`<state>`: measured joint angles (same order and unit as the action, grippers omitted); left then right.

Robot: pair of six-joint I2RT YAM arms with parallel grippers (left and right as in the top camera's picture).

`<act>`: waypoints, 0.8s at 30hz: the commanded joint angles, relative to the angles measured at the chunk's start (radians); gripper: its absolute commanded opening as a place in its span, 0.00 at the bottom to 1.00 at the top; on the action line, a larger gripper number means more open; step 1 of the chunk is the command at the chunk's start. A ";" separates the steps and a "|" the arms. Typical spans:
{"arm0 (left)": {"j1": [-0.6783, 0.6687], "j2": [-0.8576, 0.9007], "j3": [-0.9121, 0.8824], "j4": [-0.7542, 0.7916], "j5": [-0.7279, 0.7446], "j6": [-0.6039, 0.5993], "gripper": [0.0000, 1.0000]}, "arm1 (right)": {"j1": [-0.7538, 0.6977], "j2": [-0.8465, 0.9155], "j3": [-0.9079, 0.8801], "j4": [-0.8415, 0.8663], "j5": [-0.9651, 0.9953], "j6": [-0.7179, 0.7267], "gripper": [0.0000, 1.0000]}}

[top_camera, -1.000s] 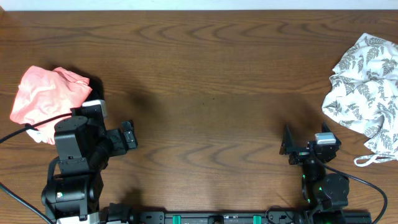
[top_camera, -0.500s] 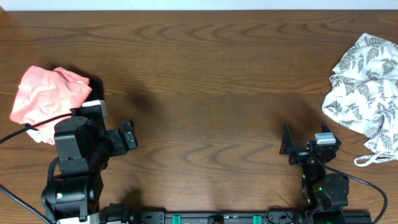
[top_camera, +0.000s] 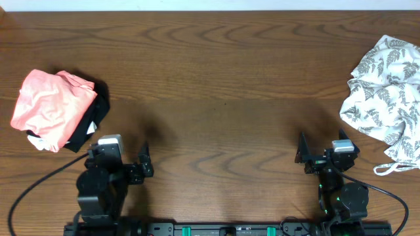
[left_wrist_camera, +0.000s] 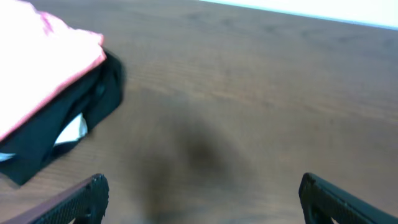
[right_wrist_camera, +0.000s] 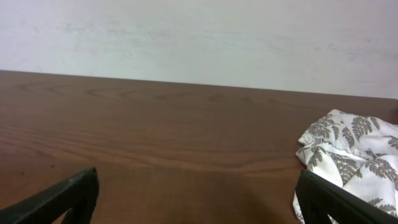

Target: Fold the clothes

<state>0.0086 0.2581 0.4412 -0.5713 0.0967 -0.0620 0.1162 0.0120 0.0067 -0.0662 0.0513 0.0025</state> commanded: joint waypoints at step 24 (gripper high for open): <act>-0.015 -0.256 -0.437 0.683 -0.150 0.009 0.98 | -0.005 -0.006 -0.001 -0.005 -0.006 -0.015 0.99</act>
<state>-0.0021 0.0101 0.0074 0.1131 -0.0311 -0.0620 0.1162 0.0120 0.0067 -0.0662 0.0483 0.0025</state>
